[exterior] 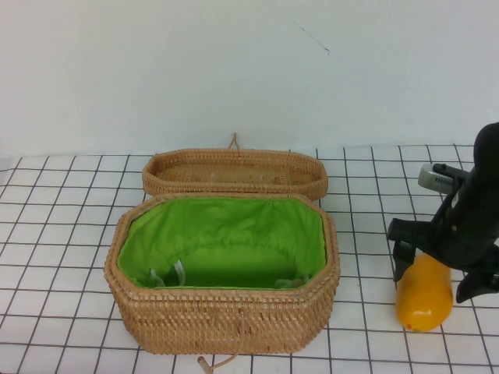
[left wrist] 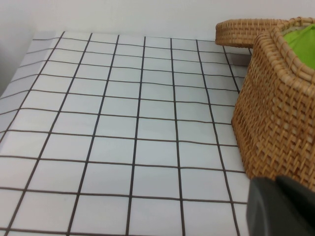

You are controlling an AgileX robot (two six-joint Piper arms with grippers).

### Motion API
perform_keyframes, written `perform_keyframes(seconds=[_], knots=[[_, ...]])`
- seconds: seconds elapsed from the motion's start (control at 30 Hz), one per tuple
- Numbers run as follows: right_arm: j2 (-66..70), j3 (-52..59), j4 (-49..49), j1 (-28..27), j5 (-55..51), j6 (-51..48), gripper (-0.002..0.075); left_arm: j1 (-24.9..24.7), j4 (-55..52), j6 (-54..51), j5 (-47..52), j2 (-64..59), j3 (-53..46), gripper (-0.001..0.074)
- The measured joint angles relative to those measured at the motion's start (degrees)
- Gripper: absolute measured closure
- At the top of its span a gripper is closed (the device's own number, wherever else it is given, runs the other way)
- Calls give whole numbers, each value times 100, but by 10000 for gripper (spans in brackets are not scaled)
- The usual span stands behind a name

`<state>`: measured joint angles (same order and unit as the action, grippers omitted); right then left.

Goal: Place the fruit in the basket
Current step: Pick up the mango on the table

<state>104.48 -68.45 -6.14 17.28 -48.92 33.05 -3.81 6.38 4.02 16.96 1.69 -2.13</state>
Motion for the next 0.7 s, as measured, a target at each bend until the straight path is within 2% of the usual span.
perform_keyframes(seconds=[0.43, 0.5, 0.6, 0.7], knots=[[218, 0, 44, 0, 41, -245, 36, 0, 0, 0, 0, 0, 0, 734], [218, 0, 44, 0, 85, -211, 67, 0, 0, 0, 0, 0, 0, 734], [218, 0, 44, 0, 85, -255, 162, 0, 0, 0, 0, 0, 0, 734], [218, 0, 44, 0, 22, -190, 195, 0, 0, 0, 0, 0, 0, 734]])
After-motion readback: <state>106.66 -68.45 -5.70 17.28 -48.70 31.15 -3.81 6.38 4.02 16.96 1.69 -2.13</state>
